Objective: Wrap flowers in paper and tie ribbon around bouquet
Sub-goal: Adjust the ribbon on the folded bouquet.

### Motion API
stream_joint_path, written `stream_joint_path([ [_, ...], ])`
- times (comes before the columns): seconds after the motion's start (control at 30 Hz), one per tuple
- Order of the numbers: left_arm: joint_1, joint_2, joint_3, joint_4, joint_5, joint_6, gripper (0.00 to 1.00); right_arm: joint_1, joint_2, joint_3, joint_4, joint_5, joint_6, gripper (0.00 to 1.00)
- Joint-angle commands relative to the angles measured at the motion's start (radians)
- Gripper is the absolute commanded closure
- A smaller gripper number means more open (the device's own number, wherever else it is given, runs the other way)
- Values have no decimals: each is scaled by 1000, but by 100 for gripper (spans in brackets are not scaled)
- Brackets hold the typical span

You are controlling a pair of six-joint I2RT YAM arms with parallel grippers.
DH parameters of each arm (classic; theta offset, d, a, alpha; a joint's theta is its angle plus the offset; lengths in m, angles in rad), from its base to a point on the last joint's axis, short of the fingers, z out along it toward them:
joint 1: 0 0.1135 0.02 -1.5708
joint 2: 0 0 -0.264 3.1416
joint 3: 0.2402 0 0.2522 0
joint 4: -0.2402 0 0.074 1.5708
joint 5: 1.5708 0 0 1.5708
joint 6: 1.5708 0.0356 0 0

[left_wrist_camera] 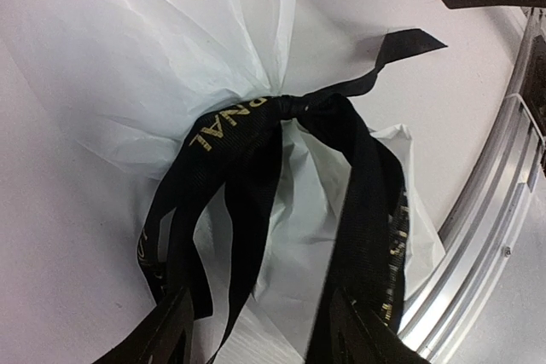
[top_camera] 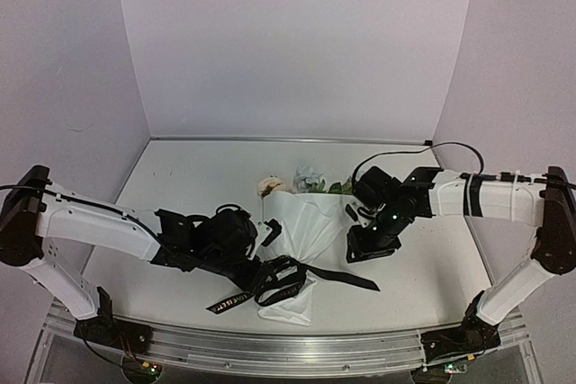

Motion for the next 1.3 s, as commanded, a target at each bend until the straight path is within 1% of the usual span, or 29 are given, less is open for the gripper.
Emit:
stream_joint_path([
  [0.0, -4, -101, 11, -43, 58, 19, 41, 14, -54, 3, -24, 28, -3, 56],
  [0.13, -8, -128, -27, -32, 151, 2, 37, 27, -78, -12, -26, 38, -8, 56],
  [0.3, -15, -120, -50, -47, 132, -24, 37, 46, -101, -21, -29, 51, -14, 57],
  [0.37, -17, -112, -57, -45, 143, -33, 39, 52, -105, -25, -29, 57, -14, 57],
  [0.57, -45, -69, -65, -31, 151, -56, 51, 61, -120, -42, -29, 70, -14, 57],
  [0.7, -51, -47, -53, -19, 148, -58, 69, 65, -134, -53, -28, 75, -14, 59],
  [0.73, -53, -46, -46, -20, 143, -56, 74, 66, -139, -55, -29, 76, -14, 59],
  [0.8, -55, -51, -24, -24, 132, -52, 88, 67, -149, -62, -29, 78, -15, 61],
  [0.87, -57, -63, 1, -27, 122, -42, 97, 67, -160, -68, -29, 80, -18, 63],
  [0.9, -56, -67, 17, -31, 114, -34, 99, 67, -165, -70, -29, 82, -19, 65],
  [1.0, -56, -63, 75, -43, 104, -1, 100, 67, -185, -81, -31, 88, -23, 69],
  [1.07, -58, -40, 122, -37, 120, 27, 100, 67, -200, -89, -35, 104, -26, 70],
  [1.27, -57, 124, 281, -18, 193, 119, 100, 68, -248, -121, -61, 189, -27, 70],
])
